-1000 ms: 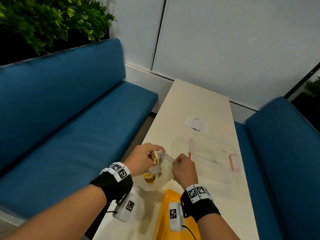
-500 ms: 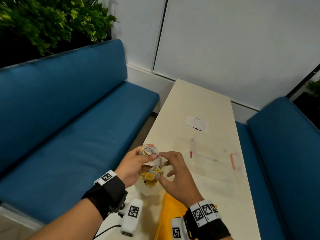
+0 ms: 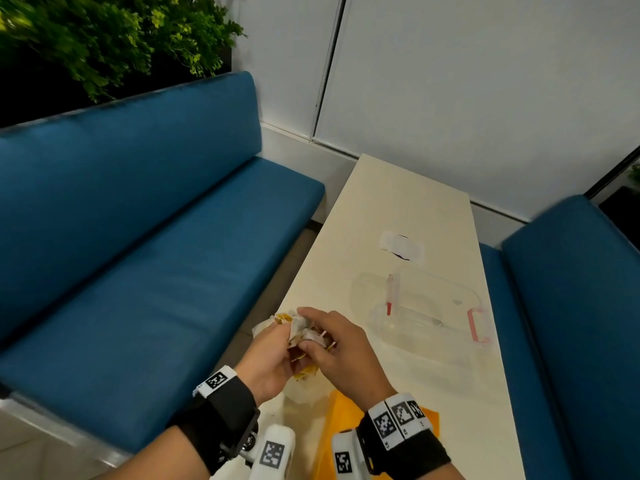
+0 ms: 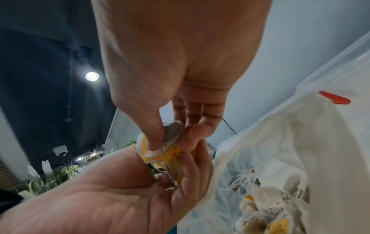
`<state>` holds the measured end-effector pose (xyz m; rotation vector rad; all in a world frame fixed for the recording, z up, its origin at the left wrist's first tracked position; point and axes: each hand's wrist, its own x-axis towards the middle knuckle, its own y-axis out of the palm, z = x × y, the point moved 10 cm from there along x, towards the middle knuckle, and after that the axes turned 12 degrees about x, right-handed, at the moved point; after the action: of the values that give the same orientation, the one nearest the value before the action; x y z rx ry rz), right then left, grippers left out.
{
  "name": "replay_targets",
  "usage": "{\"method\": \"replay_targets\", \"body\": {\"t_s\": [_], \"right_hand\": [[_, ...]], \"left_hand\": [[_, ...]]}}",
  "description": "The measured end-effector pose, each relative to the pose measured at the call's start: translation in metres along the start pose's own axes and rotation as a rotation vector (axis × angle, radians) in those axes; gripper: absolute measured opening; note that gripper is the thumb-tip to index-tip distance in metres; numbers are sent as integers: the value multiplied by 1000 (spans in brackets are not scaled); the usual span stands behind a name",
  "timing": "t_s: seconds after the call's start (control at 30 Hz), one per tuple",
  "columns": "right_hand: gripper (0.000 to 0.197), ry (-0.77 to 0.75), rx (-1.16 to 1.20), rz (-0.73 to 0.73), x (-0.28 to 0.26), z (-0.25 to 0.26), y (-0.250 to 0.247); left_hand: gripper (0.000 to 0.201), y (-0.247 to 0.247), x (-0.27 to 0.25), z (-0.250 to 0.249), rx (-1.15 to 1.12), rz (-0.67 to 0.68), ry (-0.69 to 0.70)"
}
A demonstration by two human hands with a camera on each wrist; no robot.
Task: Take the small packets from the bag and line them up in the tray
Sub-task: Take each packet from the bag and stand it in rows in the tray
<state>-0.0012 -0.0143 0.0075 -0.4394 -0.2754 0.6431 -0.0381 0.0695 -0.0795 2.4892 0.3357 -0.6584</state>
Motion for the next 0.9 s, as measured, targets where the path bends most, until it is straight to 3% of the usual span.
{"method": "replay_targets", "body": {"t_s": [0.1, 0.23, 0.4, 0.53, 0.67, 0.9], "right_hand": [[29, -26, 27, -44, 5, 6, -4], [14, 118, 160, -94, 6, -11, -8], [12, 348, 537, -197, -4, -46, -12], [12, 446, 842, -259, -13, -62, -12], [15, 511, 828, -338, -19, -79, -13], [12, 498, 786, -425, -21, -80, -9]], "left_hand": [[24, 1, 1, 3, -25, -5, -24], [25, 1, -1, 2, -128, 17, -28], [25, -5, 0, -5, -227, 25, 30], [27, -14, 0, -5, -159, -24, 66], [36, -11, -2, 0, -62, -6, 90], [48, -7, 2, 8, -49, -19, 126]]}}
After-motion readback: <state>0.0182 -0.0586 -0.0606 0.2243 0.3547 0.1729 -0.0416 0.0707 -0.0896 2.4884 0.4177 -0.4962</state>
